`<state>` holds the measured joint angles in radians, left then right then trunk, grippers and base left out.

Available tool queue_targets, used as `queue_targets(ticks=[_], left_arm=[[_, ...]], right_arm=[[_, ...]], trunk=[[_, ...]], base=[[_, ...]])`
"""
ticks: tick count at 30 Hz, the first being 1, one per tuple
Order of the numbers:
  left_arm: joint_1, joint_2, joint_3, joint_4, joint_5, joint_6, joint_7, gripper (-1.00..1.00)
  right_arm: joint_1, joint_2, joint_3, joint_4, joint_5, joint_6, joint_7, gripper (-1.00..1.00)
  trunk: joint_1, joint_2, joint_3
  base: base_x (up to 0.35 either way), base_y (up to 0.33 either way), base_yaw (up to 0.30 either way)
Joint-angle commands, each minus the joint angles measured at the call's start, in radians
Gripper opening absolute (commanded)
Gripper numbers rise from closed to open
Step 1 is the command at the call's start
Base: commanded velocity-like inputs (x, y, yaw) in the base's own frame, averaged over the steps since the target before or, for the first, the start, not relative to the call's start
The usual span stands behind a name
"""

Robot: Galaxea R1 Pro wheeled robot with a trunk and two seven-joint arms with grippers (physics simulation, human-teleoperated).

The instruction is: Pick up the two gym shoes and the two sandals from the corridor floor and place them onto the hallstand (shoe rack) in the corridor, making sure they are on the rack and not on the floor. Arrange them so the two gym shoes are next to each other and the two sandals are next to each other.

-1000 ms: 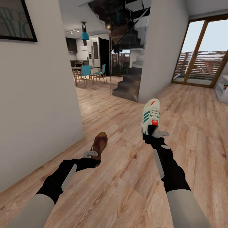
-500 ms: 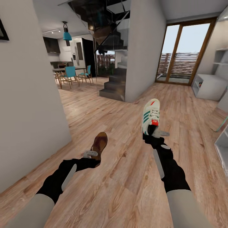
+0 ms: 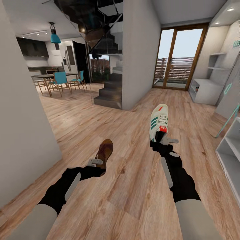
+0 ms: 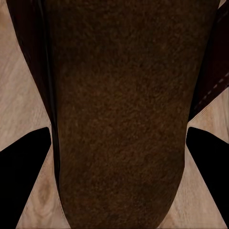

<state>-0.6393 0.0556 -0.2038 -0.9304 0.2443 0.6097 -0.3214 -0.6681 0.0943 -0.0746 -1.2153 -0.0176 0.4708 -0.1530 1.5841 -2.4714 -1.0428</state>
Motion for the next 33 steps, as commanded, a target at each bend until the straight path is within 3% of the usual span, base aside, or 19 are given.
queue_targets(ticks=[1,23,33], left_arm=[[0.000,0.001,-0.002,-0.001,0.006,0.005,0.001,-1.00],[0.000,0.000,-0.002,-0.001,0.007,0.005,0.001,-1.00],[0.000,0.000,-0.002,-0.001,0.007,0.004,0.001,-1.00]], right_arm=[[-0.001,0.001,-0.001,-0.001,-0.002,0.005,-0.004,-1.00],[-0.001,0.001,-0.001,-0.001,-0.001,0.005,-0.004,-1.00],[-0.001,0.001,-0.001,-0.001,-0.001,0.005,-0.004,-1.00]], trunk=[[0.000,0.000,0.000],[0.000,0.000,0.014],[0.000,0.000,0.022]], base=[[0.344,0.000,-0.126],[0.345,0.000,-0.057],[0.345,0.000,-0.196]])
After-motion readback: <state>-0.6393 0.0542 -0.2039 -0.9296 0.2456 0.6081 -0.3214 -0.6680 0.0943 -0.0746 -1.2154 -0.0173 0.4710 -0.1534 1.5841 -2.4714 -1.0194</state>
